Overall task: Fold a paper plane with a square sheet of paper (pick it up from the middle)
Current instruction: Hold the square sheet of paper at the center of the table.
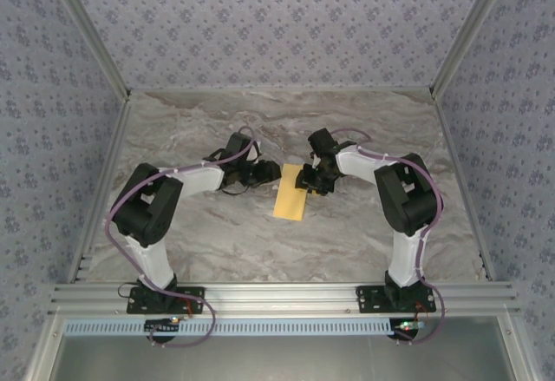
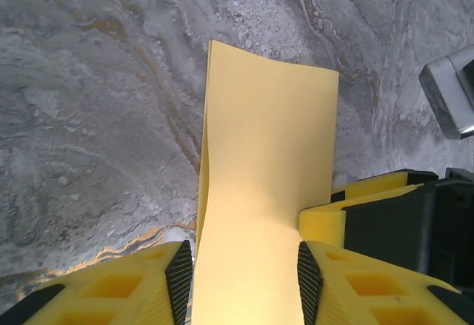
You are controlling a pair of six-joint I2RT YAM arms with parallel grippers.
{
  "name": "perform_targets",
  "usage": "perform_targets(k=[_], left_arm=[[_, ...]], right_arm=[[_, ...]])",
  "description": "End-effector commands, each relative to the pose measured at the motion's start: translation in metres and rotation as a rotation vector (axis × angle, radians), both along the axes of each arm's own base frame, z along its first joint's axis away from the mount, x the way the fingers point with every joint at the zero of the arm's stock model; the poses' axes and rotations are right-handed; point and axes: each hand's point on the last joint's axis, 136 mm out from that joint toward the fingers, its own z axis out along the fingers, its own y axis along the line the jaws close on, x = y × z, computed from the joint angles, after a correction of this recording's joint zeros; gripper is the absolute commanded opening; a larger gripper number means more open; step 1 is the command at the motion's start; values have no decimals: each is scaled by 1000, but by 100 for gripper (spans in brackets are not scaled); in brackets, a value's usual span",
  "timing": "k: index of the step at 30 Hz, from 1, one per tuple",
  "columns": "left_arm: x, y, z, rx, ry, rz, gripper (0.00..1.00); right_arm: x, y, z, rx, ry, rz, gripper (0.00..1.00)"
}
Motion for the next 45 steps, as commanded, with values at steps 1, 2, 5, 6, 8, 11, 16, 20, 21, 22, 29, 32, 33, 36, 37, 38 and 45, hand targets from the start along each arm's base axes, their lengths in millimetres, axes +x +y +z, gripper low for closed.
perform_targets(k=[1,2,5,6,8,11,16,20,21,22,29,32,33,36,37,38,45], left_arm=[[3,-9,4,-24,-7,-23,43],[3,-10,3,-24,-5,-25,42],[2,-14,4,-34,-4,-39,38],[0,-17,4,-38,-2,-48,36],[-1,-21,3,-46,4,-62,33],[-3,-28,0,-57,18,-85,28],[-3,-31,-7,-52,36,-94,24],[-3,-35,-8,-59,45,-109,21],[-3,-36,-10,-58,50,-111,20],[-3,-36,-11,-55,56,-114,19],[-5,-35,-24,-29,89,-119,15],[-5,-34,-30,-14,102,-118,14],[-6,-33,-32,-7,108,-118,13],[-7,-31,-38,12,122,-115,13],[-7,-30,-40,20,128,-111,13],[-8,-28,-42,31,132,-108,12],[-18,-14,-67,121,197,-96,11]], right_arm=[[-46,-54,-83,-268,185,-18,43],[-46,-53,-84,-266,186,-18,43],[-46,-53,-85,-267,188,-16,43],[-47,-53,-85,-265,189,-17,43],[-47,-53,-85,-267,188,-15,43],[-47,-51,-86,-263,190,-12,43],[-47,-50,-87,-259,182,25,44],[-48,-50,-88,-262,185,27,44],[-48,-50,-88,-261,185,27,44],[-48,-50,-88,-262,184,29,44],[-48,-50,-89,-261,186,32,44],[-49,-50,-89,-262,187,36,44],[-48,-49,-89,-262,185,37,44],[-48,-49,-89,-262,186,39,44],[-49,-50,-89,-263,187,38,44],[-49,-49,-89,-263,186,40,44],[-47,-46,-84,-244,179,35,44]])
